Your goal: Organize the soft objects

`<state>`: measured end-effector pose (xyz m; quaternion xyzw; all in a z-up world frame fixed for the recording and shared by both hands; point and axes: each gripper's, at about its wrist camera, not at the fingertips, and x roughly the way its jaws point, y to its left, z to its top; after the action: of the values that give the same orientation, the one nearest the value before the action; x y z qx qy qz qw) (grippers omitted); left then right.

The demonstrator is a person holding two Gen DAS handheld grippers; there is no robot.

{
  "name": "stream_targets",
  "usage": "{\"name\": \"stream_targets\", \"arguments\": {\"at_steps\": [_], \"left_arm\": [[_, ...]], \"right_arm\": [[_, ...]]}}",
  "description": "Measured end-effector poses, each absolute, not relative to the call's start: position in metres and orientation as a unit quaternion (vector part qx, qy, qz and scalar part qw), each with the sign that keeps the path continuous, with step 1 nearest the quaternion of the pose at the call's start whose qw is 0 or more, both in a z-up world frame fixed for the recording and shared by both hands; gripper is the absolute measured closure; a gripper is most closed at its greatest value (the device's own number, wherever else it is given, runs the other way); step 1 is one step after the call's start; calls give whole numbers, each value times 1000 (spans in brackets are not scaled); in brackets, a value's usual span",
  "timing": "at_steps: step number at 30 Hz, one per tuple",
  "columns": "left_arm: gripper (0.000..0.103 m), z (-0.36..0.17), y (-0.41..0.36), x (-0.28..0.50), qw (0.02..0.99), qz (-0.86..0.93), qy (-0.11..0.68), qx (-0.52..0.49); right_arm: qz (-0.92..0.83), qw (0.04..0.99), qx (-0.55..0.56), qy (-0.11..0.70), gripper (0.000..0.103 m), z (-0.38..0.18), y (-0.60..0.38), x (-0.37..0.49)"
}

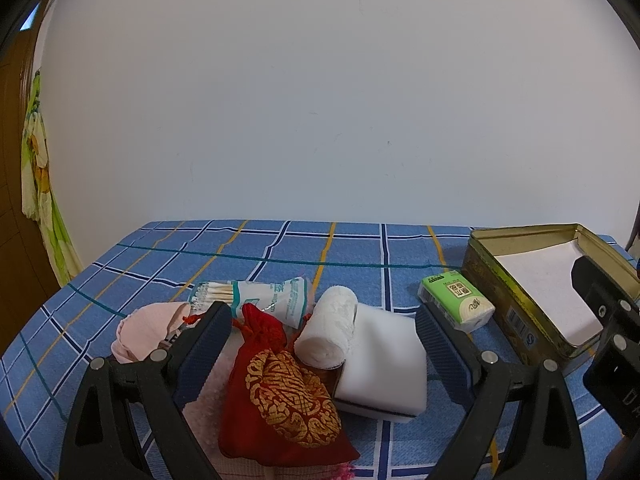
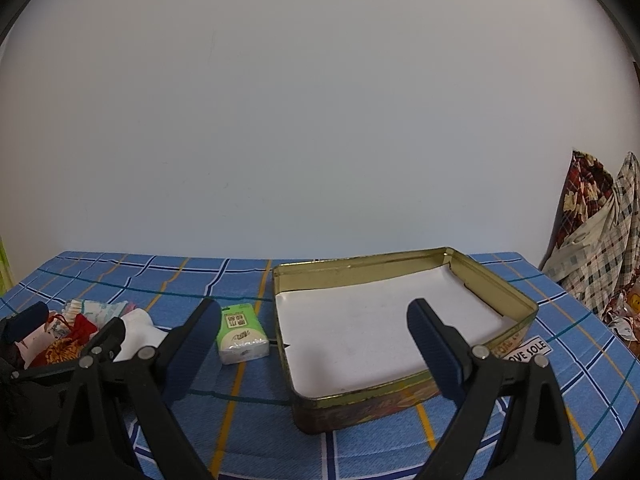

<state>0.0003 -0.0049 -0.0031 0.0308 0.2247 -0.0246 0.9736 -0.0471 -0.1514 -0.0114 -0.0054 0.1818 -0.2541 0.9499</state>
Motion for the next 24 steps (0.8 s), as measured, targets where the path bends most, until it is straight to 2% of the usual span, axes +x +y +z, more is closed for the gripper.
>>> {"name": "stream_targets", "arguments": {"at_steps": [18,24], "left_arm": [[8,-5,5,6,972,-30,234,12],[8,-4,10,3,971,-16,238,33]], "right_arm": [[-258,947,-12,189,8,-12,-153,-42],[-251,950,-20,187,8,-14,-148,-41]]}}
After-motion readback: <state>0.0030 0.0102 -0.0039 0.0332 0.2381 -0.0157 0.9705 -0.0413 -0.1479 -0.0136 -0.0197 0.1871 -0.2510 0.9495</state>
